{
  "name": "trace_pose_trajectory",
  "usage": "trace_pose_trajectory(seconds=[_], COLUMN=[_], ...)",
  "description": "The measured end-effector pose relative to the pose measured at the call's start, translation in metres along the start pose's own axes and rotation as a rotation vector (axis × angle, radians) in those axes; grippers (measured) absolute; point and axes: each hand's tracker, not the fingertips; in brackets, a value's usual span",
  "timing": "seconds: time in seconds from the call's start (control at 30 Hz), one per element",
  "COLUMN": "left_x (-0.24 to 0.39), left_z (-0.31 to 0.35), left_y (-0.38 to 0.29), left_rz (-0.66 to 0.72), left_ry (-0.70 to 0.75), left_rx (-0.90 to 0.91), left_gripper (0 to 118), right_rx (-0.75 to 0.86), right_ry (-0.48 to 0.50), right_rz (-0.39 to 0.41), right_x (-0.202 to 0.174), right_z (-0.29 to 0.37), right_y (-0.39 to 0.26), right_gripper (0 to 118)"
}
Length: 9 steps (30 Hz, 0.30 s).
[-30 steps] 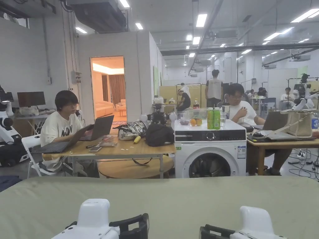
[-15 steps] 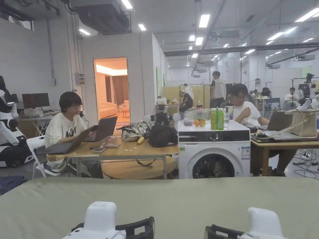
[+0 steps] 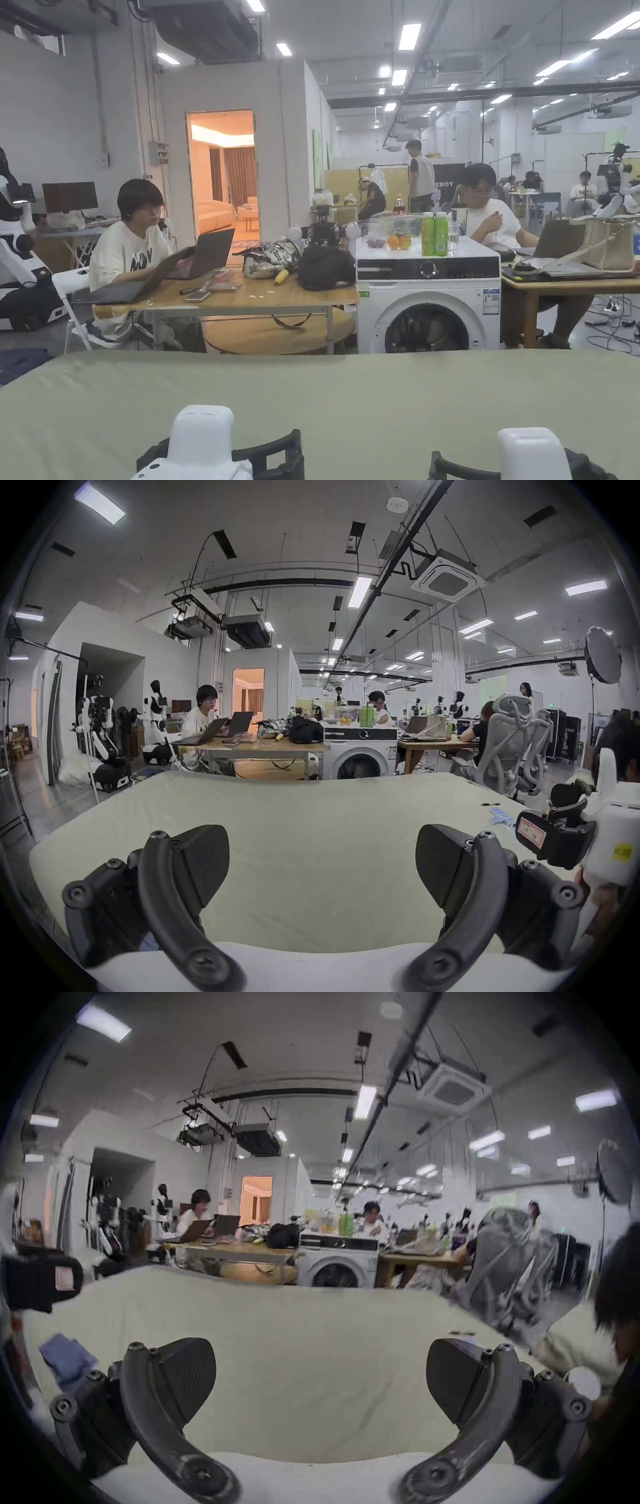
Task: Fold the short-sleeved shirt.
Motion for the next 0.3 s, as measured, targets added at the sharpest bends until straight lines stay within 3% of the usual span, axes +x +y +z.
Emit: trace_pose_trajectory(seconds=[0.13,0.3], left_x=[-0.0009,-0.0001], left_z=[0.002,-0.0008], left_y=[-0.0042,-0.0097], left_rz=[0.007,0.006], left_ry=[-0.001,0.0], left_rx=[0.011,0.008], left_gripper=[108,108], right_rx=[-0.011,-0.021], right_ry=[0.049,0.091], right_rz=[0.028,-0.013], right_x=[-0.0015,-0.0023], right_z=[0.0006,-0.0017], right_y=[-0.0038,-0.0067], right_gripper=[118,118])
